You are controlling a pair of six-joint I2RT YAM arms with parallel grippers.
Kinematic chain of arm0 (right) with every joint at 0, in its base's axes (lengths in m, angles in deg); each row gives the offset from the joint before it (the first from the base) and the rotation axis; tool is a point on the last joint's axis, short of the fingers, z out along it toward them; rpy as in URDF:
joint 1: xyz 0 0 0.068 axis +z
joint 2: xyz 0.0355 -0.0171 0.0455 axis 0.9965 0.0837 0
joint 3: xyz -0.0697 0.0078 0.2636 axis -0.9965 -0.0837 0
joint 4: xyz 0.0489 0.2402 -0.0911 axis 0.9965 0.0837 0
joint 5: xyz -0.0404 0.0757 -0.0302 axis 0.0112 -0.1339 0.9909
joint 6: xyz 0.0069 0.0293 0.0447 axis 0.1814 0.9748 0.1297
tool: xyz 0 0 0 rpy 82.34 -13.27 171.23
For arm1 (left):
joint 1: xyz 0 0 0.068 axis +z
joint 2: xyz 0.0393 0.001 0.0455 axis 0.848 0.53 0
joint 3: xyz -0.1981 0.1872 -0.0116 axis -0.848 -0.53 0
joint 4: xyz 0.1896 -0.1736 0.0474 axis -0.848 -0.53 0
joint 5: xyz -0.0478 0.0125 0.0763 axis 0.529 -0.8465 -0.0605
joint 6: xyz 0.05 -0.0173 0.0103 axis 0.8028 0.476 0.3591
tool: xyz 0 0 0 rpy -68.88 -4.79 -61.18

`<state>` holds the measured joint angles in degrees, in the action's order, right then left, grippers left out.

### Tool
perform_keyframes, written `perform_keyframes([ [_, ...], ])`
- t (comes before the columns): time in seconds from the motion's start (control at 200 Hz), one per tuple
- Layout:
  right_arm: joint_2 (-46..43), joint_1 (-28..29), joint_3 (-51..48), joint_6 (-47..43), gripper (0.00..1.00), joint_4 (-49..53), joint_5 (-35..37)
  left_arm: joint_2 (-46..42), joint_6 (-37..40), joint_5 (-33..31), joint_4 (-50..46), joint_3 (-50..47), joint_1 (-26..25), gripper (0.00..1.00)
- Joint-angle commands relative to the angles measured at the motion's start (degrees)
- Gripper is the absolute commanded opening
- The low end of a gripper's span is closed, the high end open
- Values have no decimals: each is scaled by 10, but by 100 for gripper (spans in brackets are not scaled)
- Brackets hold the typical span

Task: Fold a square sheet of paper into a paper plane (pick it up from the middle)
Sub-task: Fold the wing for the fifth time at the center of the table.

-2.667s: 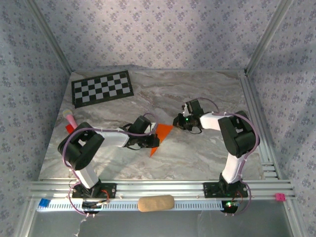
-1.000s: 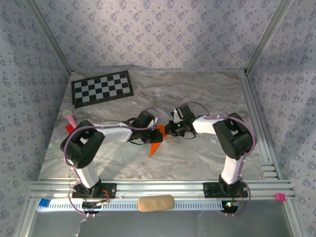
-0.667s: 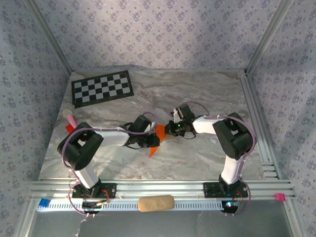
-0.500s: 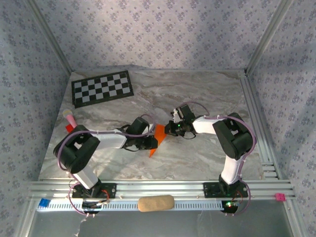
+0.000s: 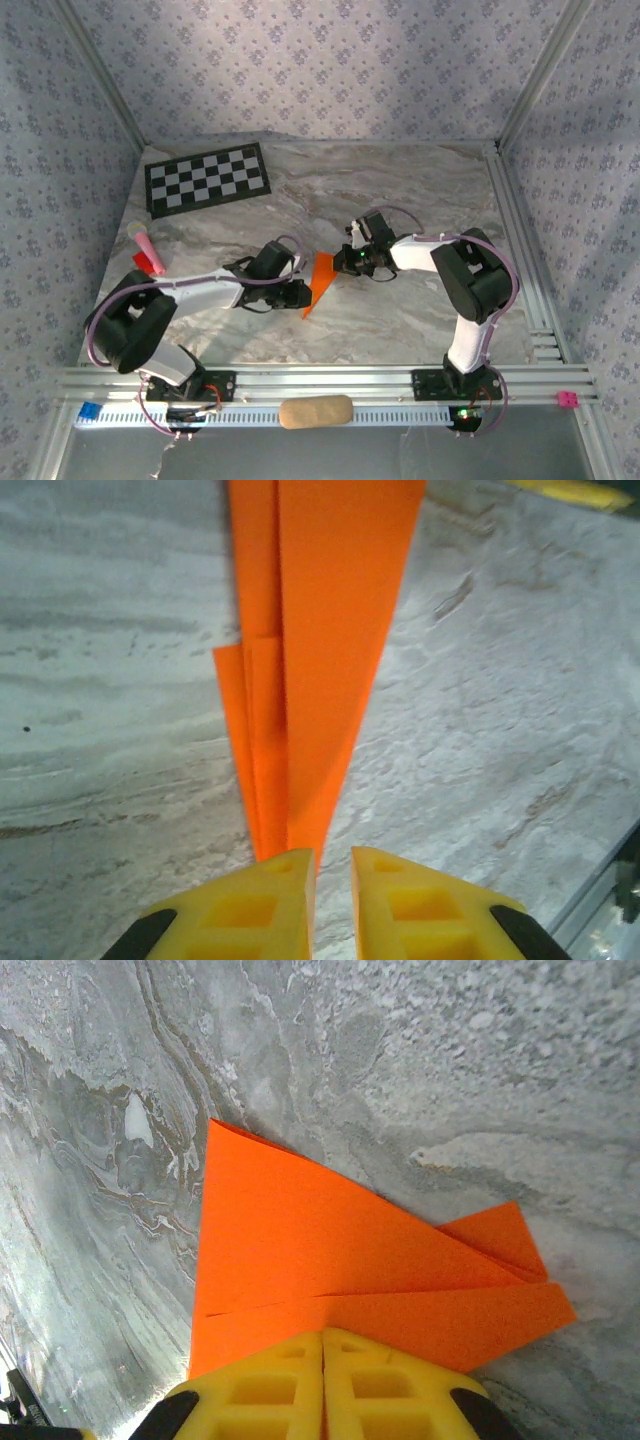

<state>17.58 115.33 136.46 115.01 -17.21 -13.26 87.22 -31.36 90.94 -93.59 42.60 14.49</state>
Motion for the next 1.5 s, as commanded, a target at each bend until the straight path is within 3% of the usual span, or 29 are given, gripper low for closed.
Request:
perform_keyframes([
  [0.0,12,-7,-17,-15,8,55,64,-4,-20,8,30,29,2,20],
  [0.22,16,-5,-17,-14,8,51,63,59,-42,40,83,47,-1,20],
  [0.41,17,-5,-17,-15,8,54,64,80,-22,22,39,40,-9,20],
  [0.68,13,-7,-22,-17,8,49,60,25,-5,22,-6,-34,-26,19],
  [0.935,4,-6,-14,-26,9,49,43,-42,13,-10,-75,-36,-28,14],
  [1.044,-15,-4,-12,-39,13,33,11,-76,-4,-21,-45,-33,-10,14],
  [1.134,-52,-2,-10,-51,18,28,2,-80,-27,-25,-30,-30,35,17],
  [1.264,-111,-2,-21,-58,28,49,49,-33,-32,-9,-26,2,87,20],
  [1.494,-162,-16,-59,-41,31,63,60,64,-6,51,-15,74,85,27],
])
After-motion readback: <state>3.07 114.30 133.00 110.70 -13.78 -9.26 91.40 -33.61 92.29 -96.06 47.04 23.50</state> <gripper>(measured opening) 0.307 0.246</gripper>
